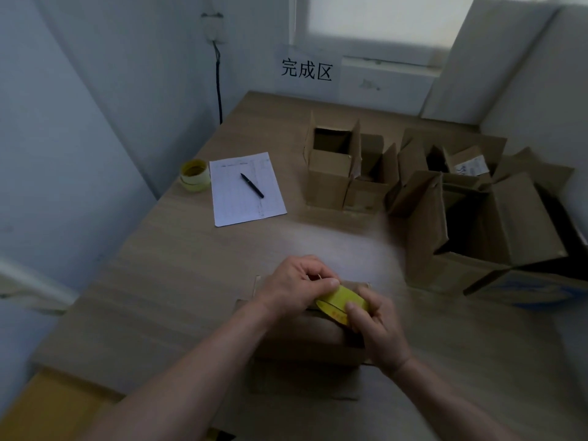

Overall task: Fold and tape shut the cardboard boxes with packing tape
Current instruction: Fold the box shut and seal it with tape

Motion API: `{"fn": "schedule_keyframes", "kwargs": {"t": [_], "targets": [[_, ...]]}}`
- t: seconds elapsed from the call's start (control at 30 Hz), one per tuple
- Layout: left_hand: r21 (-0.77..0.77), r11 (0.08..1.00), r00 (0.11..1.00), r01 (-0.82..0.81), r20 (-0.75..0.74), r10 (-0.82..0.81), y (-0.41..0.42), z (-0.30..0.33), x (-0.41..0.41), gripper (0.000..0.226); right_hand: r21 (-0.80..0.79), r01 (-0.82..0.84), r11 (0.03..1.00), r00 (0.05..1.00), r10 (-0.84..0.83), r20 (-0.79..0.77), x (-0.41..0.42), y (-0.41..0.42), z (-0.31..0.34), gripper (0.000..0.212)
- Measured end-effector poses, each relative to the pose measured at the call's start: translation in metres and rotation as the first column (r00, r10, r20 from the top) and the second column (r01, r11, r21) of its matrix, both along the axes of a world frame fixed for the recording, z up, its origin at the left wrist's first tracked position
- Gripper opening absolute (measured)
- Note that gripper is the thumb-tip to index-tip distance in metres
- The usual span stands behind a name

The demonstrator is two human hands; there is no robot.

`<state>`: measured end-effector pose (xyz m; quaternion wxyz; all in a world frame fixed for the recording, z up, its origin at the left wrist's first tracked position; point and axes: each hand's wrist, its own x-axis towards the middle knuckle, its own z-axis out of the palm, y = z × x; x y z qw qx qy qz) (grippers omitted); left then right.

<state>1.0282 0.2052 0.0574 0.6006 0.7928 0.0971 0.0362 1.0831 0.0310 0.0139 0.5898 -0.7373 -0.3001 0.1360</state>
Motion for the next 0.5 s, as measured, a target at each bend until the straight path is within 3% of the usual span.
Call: {"fn": "schedule_keyframes", "kwargs": {"t": [0.13, 0.2, 0.27, 0.37, 0.47, 0.5], "targets": [[0.17, 0.961, 0.961, -0.216, 0.211, 0.179, -0.008, -0.006, -0.006, 0.008, 0.019, -0.002, 1.0, 0.996, 0.004, -0.086, 0.008, 0.0, -0.001, 0.036], [0.143, 0.926, 0.919, -0.35, 0.244, 0.31, -0.009, -0.012, -0.01, 0.012, -0.012, -0.047, 0.999, 0.995, 0.046, -0.086, 0.011, -0.002, -0.002, 0.031], [0.037, 0.872, 0.866, -0.488, 0.148, 0.478, -0.007, -0.017, -0.015, 0.014, -0.082, -0.068, 0.994, 0.996, 0.063, -0.067, 0.011, 0.0, -0.006, 0.032], [-0.119, 0.797, 0.804, -0.592, -0.023, 0.594, -0.005, -0.019, -0.023, 0.018, -0.173, 0.058, 0.983, 0.998, -0.061, -0.01, 0.011, 0.005, -0.013, 0.022], [-0.085, 0.762, 0.767, -0.642, -0.053, 0.64, 0.002, -0.022, -0.042, 0.023, -0.247, 0.148, 0.958, 0.981, -0.112, 0.156, 0.009, 0.011, -0.016, 0.007], [-0.057, 0.746, 0.748, -0.664, -0.066, 0.661, 0.006, -0.024, -0.051, 0.025, -0.274, 0.163, 0.948, 0.971, -0.105, 0.213, 0.006, 0.013, -0.015, 0.016]]}}
